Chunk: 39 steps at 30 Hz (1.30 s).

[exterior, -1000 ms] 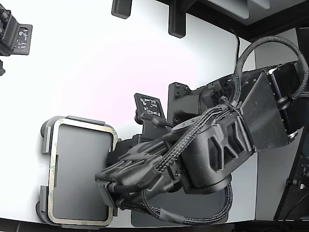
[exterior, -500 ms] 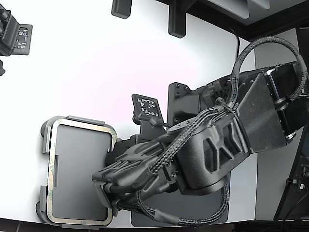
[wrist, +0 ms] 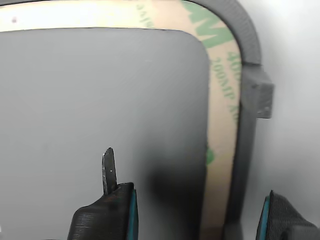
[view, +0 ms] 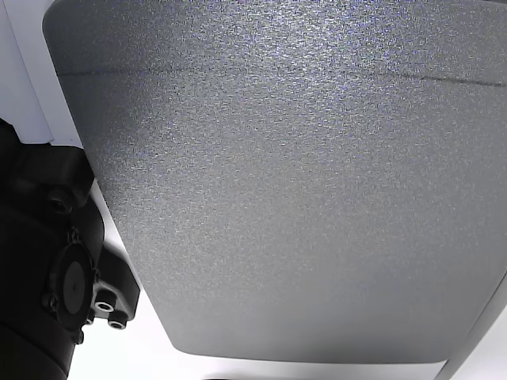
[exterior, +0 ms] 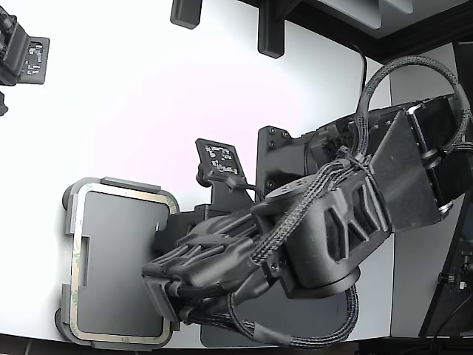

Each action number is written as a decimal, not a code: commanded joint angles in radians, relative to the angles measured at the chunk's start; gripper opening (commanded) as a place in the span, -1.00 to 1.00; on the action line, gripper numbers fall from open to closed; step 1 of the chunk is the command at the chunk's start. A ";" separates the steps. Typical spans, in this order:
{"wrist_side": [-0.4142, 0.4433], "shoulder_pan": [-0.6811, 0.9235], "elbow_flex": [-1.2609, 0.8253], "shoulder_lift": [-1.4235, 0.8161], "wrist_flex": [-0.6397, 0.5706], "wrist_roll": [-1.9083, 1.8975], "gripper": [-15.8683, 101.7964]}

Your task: Grab top frame and put it into gray box.

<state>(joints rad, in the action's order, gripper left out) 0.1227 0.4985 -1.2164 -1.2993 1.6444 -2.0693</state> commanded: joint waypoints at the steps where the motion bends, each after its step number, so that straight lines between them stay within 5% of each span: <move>1: 0.067 -0.014 0.103 -0.026 0.011 0.034 0.97; 6: 0.230 -0.014 0.124 -0.126 -0.018 0.348 0.97; 12: 0.403 -0.064 -0.210 -0.428 -0.272 0.884 0.97; 20: 0.152 -0.350 -0.795 -0.963 -0.630 1.583 0.97; 28: -0.132 -0.615 -1.150 -1.322 -0.676 1.944 0.97; 39: -0.060 -0.565 -1.401 -1.583 -0.693 1.963 0.97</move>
<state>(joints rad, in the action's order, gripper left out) 0.0230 -0.0982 -2.6246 -2.8425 0.9557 -0.1043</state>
